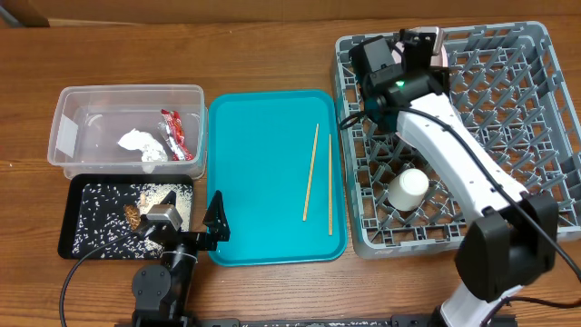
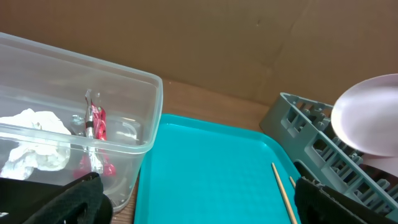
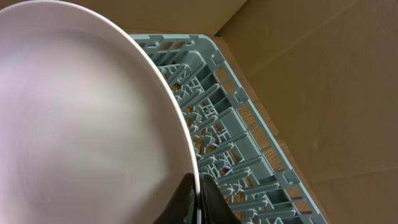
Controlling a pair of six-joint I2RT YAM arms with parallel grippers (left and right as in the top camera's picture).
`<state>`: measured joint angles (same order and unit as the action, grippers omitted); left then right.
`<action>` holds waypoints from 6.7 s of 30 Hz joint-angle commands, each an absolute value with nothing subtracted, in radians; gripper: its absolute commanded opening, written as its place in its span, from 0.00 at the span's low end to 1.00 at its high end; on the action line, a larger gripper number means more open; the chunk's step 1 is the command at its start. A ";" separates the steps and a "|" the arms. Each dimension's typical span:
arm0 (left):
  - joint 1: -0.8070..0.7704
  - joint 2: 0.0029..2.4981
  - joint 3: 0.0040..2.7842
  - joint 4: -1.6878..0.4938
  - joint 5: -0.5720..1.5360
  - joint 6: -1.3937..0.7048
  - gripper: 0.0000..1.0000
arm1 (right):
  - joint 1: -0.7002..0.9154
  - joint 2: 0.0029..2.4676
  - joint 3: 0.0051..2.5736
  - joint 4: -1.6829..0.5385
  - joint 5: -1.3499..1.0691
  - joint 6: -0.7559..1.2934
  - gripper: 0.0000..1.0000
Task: Sort waste into correct bins and load items into the dishwasher
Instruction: 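Push the white plate upright against the rack's back with right gripper, then grasp one wooden chopstick on the teal tray with right gripper, then place the chopstick into the dish rack's left side, then grasp the second wooden chopstick on the teal tray with right gripper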
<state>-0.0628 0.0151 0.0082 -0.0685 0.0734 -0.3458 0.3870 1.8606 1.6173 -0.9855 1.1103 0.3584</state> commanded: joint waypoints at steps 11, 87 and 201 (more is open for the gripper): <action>-0.053 0.006 0.005 -0.072 0.068 -0.363 1.00 | 0.426 1.857 1.623 -1.020 1.121 0.358 0.31; -0.053 0.006 0.005 -0.072 0.068 -0.363 1.00 | 0.501 1.647 1.439 -1.029 -0.105 0.376 0.59; -0.053 0.006 0.005 -0.072 0.067 -0.363 1.00 | 0.699 2.104 1.490 -1.035 0.221 0.472 0.41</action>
